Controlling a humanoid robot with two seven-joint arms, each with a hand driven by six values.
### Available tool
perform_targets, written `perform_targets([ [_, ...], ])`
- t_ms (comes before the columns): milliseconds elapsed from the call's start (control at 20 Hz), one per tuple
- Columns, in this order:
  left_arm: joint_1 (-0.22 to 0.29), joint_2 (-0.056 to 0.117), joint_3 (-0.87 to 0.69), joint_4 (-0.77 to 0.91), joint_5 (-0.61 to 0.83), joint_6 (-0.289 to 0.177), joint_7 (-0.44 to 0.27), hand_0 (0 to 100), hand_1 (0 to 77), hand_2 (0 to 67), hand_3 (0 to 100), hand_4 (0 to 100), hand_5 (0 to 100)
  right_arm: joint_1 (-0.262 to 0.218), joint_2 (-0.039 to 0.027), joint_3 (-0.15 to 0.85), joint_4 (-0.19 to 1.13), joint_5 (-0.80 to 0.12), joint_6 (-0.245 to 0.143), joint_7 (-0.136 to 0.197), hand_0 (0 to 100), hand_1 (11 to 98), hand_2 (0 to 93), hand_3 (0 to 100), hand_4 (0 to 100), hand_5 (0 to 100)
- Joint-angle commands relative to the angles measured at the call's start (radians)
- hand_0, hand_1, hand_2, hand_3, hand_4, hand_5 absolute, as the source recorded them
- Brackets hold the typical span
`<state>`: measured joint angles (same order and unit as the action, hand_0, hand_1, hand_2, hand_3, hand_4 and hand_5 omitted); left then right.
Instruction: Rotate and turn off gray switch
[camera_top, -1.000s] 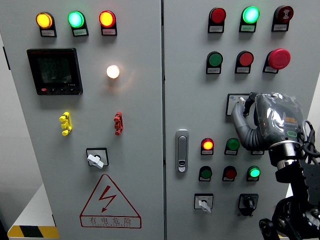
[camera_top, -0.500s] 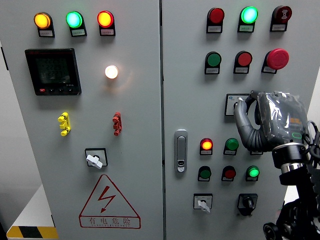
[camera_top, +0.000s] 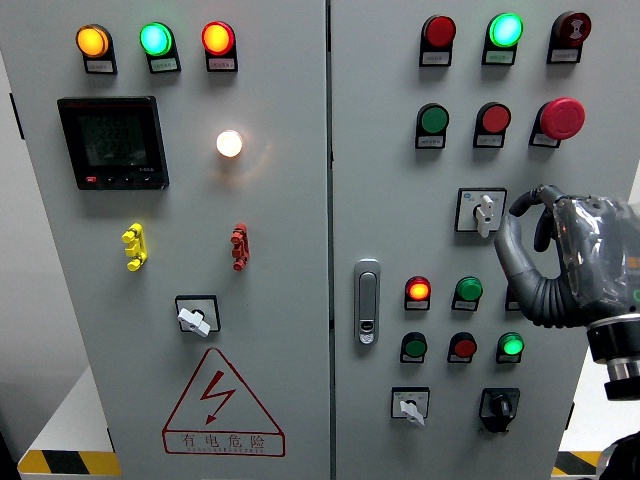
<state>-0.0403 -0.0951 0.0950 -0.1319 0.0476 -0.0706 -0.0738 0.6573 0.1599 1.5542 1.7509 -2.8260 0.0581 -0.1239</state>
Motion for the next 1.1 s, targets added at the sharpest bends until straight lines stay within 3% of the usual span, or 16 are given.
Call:
perform_targets([
  [0, 0.0, 0.0, 0.0, 0.0, 0.0, 0.0, 0.0, 85, 0.0, 13.4, 19, 8, 11, -0.033, -0.0004, 0.021, 0.038, -0.001, 0.005, 0.032, 67, 26.5, 36.1, 50, 41, 74],
  [50, -0.001, 0.0, 0.0, 0.0, 0.0, 0.0, 0.0, 85, 0.0, 13.4, 19, 8, 11, -0.044, -0.0004, 0.032, 0.048, -0.001, 0.008, 0.049, 65, 26.8, 32.6, 45, 36, 67],
  [250, -0.001, 0.0, 0.0, 0.0, 0.0, 0.0, 0.0, 85, 0.0, 13.4, 19, 8, 11, -0.097, -0.0019, 0.087, 0.097, -0.001, 0.008, 0.167, 59, 29.0, 25.1, 30, 22, 51],
  [400, 0.0, 0.0, 0.0, 0.0, 0.0, 0.0, 0.0, 86, 0.0, 13.4, 19, 8, 11, -0.134, -0.0019, 0.101, 0.127, -0.001, 0.008, 0.182, 46, 26.6, 20.8, 23, 14, 41],
  [450, 0.0, 0.0, 0.0, 0.0, 0.0, 0.0, 0.0, 86, 0.0, 13.4, 19, 8, 11, -0.146, -0.0019, 0.109, 0.137, 0.0, 0.006, 0.184, 0, 29.0, 18.9, 21, 11, 35],
  [650, 0.0, 0.0, 0.0, 0.0, 0.0, 0.0, 0.0, 85, 0.0, 13.4, 19, 8, 11, -0.174, -0.0035, 0.118, 0.174, 0.003, 0.006, 0.184, 0, 33.4, 11.3, 14, 9, 24],
  [1050, 0.0, 0.0, 0.0, 0.0, 0.0, 0.0, 0.0, 85, 0.0, 13.4, 19, 8, 11, -0.217, -0.0035, 0.115, 0.223, 0.002, -0.001, 0.185, 0, 33.0, 9.3, 12, 8, 16],
])
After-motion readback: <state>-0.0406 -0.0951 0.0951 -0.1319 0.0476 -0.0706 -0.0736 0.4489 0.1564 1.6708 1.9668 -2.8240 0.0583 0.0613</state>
